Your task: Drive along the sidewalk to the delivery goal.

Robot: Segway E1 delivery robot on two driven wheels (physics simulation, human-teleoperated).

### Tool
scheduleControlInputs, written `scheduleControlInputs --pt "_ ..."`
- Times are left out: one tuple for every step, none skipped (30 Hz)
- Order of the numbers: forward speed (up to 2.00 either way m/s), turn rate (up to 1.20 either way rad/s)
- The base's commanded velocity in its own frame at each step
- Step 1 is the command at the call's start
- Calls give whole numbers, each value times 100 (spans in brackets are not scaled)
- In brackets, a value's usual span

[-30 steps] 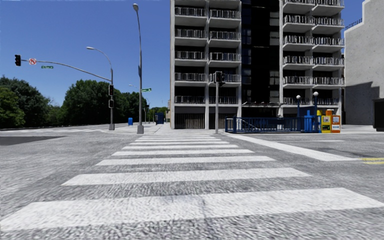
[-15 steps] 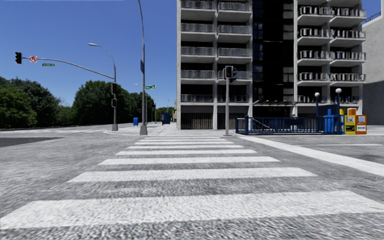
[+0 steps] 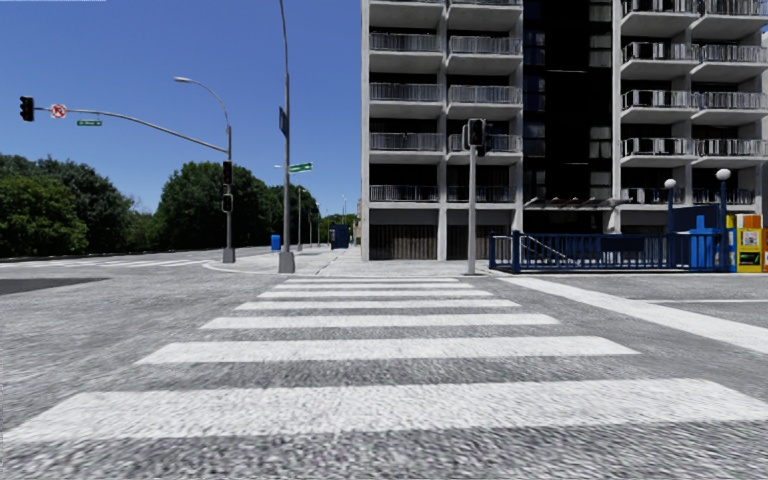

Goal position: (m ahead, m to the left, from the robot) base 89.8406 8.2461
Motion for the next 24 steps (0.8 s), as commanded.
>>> scheduleControlInputs --pt "200 0" --pt "200 0" --pt "200 0" --pt "200 0" --pt "200 0" --pt "200 0" --pt "200 0" --pt "200 0" --pt "200 0" --pt "200 0" --pt "200 0" --pt "200 7" --pt "200 16" --pt "200 16" --pt "200 18" --pt "200 21" --pt "200 21" --pt "200 23" --pt "200 23" --pt "200 23" --pt "200 23" --pt "200 23" --pt "200 24" --pt "200 24"
